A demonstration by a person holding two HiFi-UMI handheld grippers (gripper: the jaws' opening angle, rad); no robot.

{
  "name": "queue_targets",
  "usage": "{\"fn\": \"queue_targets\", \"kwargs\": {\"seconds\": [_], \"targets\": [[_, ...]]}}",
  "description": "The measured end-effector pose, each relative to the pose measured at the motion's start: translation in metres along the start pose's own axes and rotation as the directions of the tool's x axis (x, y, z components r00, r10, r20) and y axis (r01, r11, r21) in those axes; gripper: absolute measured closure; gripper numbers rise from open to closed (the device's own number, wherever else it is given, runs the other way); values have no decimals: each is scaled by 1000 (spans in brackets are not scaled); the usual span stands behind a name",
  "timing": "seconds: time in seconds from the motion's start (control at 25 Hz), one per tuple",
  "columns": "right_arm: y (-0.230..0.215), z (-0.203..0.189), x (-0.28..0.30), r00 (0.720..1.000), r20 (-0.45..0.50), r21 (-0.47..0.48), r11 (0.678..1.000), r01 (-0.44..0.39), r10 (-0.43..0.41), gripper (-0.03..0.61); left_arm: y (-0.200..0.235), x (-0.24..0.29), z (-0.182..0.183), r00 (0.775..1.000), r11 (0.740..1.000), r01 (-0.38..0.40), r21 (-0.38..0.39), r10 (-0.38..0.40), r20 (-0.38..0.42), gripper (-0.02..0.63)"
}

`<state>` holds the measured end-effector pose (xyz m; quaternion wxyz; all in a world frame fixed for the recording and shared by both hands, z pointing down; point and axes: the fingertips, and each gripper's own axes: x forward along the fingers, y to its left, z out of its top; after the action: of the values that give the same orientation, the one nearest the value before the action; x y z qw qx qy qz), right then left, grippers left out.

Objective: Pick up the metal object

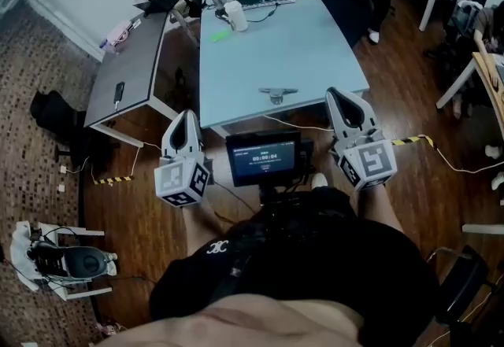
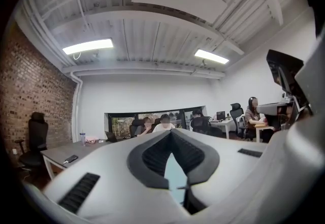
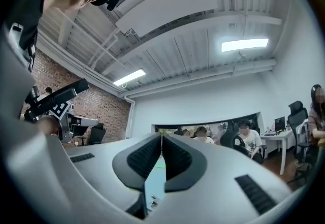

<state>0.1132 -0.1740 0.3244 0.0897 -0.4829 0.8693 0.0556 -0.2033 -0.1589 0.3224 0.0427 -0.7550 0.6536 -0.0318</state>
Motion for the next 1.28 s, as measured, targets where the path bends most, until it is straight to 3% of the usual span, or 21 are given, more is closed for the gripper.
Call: {"fn": "queue_targets", "kwargs": {"seconds": [0.32, 0.84, 1.04, 1.2, 1.28], "targets": [[-92, 0, 74, 999, -10, -9, 999, -45, 45, 583, -29, 98, 11, 999, 1000, -29, -10, 29, -20, 604], [-113, -63, 155, 993, -101, 4, 999, -53, 53, 559, 20, 163, 2, 998, 999, -51, 6, 51, -42, 604], [-106, -137, 207, 977, -157, 20, 990, -141, 142, 551, 45, 171, -4, 995, 997, -75, -2, 75, -62, 604], [-91, -230, 248, 933, -295, 32, 978, -207, 207, 546, 56, 170, 0, 995, 996, -87, 9, 88, -55, 604], [-84, -280, 252, 891, -395, 5, 971, -241, 223, 539, 63, 168, -2, 993, 995, -100, 11, 100, -63, 604]]}}
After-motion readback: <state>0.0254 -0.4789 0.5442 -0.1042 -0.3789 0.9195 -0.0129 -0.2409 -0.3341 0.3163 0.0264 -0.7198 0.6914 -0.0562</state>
